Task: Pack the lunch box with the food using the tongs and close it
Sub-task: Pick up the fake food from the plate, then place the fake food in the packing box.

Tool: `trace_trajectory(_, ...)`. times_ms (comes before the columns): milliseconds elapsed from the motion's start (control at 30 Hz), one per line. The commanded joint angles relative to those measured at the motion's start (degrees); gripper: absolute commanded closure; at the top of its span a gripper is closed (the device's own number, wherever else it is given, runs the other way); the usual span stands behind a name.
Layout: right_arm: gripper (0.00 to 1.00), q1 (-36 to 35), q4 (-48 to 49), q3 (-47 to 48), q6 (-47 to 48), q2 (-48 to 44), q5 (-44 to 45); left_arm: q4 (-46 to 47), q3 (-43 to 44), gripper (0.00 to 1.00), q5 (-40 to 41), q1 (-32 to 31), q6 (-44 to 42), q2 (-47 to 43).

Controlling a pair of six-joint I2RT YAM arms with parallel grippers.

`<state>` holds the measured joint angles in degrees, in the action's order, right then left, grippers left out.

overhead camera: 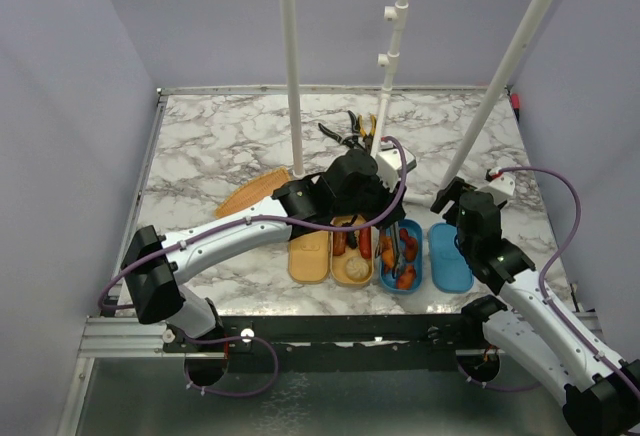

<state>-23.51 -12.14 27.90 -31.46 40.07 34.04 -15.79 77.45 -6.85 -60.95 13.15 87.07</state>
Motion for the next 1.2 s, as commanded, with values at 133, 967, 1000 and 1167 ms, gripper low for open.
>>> trace_trajectory(133, 0.21, 0.41, -0.25, 0.14, 0.22, 0.04, 2.26, 2.72, 2.35, 0.74, -2.66, -1.28, -0.01, 2.39)
trace_trajectory(967, 0.21, 0.41, -0.34, 0.27, 0.35, -0.03, 2.5, 2.79, 3.19, 0.58, -0.63, -1.63, -1.01, 1.35)
trace_trajectory(1000, 0.21, 0.48, -0.42, 0.25, 0.42, -0.08, 2.58, 2.78, 3.35, 0.59, -0.14, -1.63, -1.14, 1.12)
trace_trajectory(1167, 0.21, 0.41, -0.87, 0.55, 0.42, -0.64, 2.88, -1.85, 5.78, 0.62, 2.22, 0.76, -0.23, -0.09)
